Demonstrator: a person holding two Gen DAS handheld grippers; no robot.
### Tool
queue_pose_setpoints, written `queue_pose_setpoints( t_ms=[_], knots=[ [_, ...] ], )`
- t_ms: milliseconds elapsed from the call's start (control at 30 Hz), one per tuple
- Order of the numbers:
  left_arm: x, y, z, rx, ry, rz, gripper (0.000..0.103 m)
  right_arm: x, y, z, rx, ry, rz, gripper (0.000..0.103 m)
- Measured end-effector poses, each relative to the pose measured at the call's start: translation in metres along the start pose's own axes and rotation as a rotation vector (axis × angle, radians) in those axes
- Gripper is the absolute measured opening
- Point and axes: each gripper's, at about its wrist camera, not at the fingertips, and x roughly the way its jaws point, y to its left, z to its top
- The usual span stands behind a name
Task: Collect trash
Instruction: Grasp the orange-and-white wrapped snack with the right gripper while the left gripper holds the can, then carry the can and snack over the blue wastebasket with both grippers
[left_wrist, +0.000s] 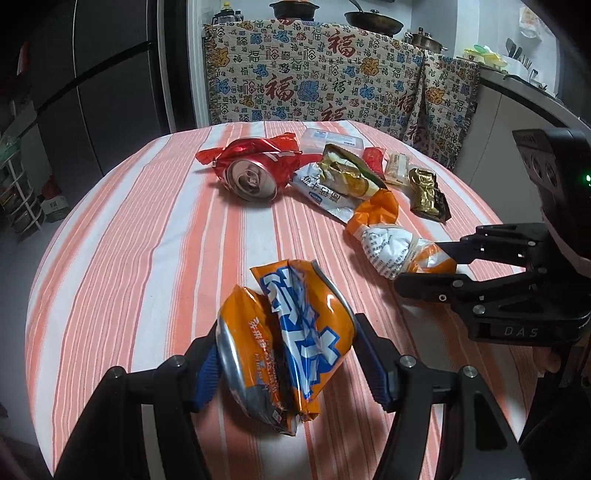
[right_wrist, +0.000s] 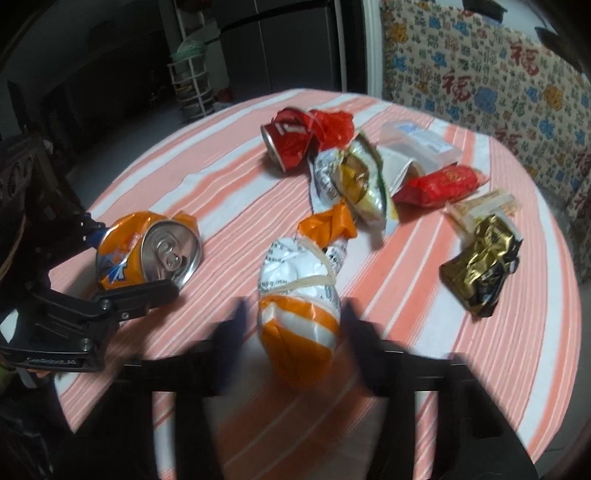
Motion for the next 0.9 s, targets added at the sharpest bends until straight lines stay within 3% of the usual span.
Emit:
queue_pose_setpoints(
  t_ms=[333,900],
  knots=[
    [-0.007,-0.019,0.006,0.018,-0.021,-0.037,0.066,-0.046,-0.019,-0.019,0.086,-0.039,0.001,0.042],
    [0.0,-0.093,0.017,0.122,-0.005,-0.127,0.066,-0.09,-0.053,-0.059,0.184,-0.058,-0.056,0.042]
  ],
)
